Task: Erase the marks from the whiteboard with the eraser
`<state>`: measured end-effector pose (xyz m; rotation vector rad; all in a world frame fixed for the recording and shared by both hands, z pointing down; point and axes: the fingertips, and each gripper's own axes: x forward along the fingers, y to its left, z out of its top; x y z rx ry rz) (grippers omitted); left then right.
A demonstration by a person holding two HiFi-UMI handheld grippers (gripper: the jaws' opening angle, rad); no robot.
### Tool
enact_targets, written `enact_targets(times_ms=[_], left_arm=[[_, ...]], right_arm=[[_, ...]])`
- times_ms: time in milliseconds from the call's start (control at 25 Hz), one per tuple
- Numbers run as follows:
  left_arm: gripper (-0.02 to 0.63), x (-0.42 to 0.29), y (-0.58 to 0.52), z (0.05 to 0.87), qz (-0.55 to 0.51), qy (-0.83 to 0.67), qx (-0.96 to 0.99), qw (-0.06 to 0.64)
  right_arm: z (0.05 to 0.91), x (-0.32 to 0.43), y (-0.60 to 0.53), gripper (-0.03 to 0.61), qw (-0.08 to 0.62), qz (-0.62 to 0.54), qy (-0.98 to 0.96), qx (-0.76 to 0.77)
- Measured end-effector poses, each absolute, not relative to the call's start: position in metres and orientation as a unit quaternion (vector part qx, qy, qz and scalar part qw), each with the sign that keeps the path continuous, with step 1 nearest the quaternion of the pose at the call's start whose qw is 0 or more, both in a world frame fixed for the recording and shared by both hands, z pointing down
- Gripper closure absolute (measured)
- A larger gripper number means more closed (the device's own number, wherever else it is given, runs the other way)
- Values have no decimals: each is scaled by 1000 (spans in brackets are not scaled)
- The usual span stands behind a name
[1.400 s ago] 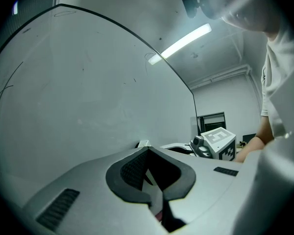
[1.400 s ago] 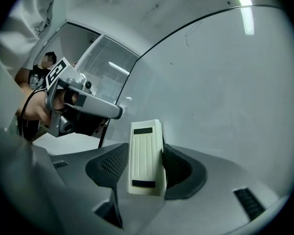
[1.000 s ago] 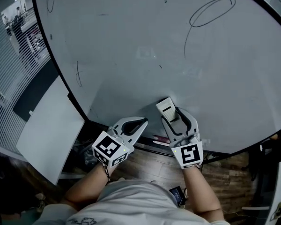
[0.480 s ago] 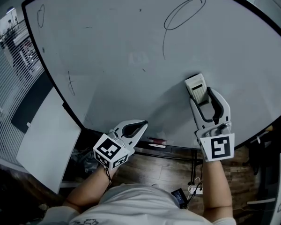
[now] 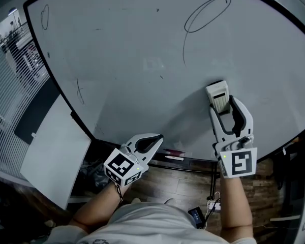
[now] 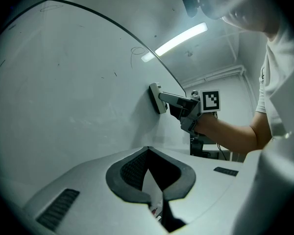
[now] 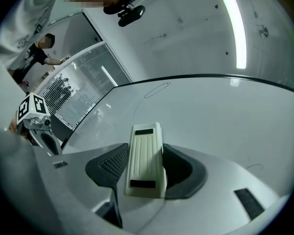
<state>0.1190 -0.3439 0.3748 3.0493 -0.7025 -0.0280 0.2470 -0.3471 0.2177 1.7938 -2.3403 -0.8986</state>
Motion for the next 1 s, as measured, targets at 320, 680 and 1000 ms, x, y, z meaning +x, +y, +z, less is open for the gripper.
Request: enact_targets(times_ms=[320,680,1000], left_arm=[[607,106,-351,397,5,-234,972,27],[607,85,-360,432,35,-248,967,55],[607,70,-351,444,52,-237,968,58]], right_arm=[[284,185,-369,347,38,-263,-803,533],[391,145,-388,347,135,-208,-835,491],[451,130,-395,347,152,-157,-837,501]])
